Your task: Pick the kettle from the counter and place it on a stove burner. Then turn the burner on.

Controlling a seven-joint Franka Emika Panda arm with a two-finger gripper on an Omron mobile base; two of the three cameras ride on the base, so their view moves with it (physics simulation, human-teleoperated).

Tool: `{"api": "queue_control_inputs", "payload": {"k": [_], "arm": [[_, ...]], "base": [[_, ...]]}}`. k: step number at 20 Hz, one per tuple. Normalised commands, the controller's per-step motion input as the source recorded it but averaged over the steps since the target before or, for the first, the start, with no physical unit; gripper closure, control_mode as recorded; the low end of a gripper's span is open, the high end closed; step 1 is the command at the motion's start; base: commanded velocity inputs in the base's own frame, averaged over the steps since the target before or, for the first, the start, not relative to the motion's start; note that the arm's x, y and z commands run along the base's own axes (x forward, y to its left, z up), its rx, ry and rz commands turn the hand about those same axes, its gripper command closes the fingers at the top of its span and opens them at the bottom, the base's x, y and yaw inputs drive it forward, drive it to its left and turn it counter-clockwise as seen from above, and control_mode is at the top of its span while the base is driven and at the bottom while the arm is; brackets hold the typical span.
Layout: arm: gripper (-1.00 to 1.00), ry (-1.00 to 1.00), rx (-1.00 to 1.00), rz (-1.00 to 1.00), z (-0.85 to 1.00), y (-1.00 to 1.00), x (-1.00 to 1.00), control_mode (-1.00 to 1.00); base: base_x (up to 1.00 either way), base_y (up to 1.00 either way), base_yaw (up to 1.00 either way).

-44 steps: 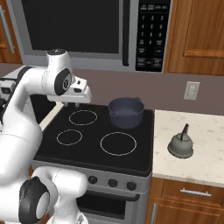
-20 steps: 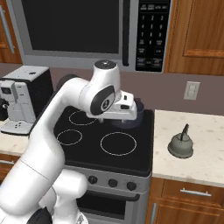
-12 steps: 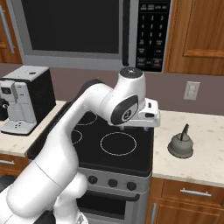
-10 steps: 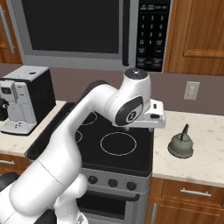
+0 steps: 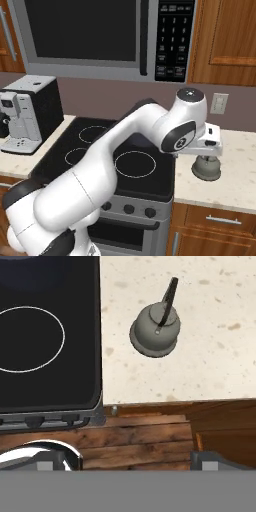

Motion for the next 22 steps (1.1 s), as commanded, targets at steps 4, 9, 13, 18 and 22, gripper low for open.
{"api": "queue_control_inputs", "payload": {"k": [4, 9, 13, 18, 22], "arm": [[-1.0, 0.03, -0.02, -0.06, -0.2, -0.57, 0.13, -1.0], [-1.0, 0.0, -0.06, 0.0, -0.21, -0.12, 0.25, -1.0], [-1.0, 0.0, 0.0, 0.0, 0.0, 0.0, 0.0, -1.0], [-1.0, 0.0, 0.0, -0.04, -0.06, 0.17, 0.14, -1.0], [-1.0, 0.0, 0.0, -0.05, -0.04, 0.32, 0.26, -1.0]], "base": [[0.0, 0.0, 0.0], [0.0, 0.0, 0.0], [0.0, 0.0, 0.0], [0.0, 0.0, 0.0], [0.0, 0.0, 0.0]]}}
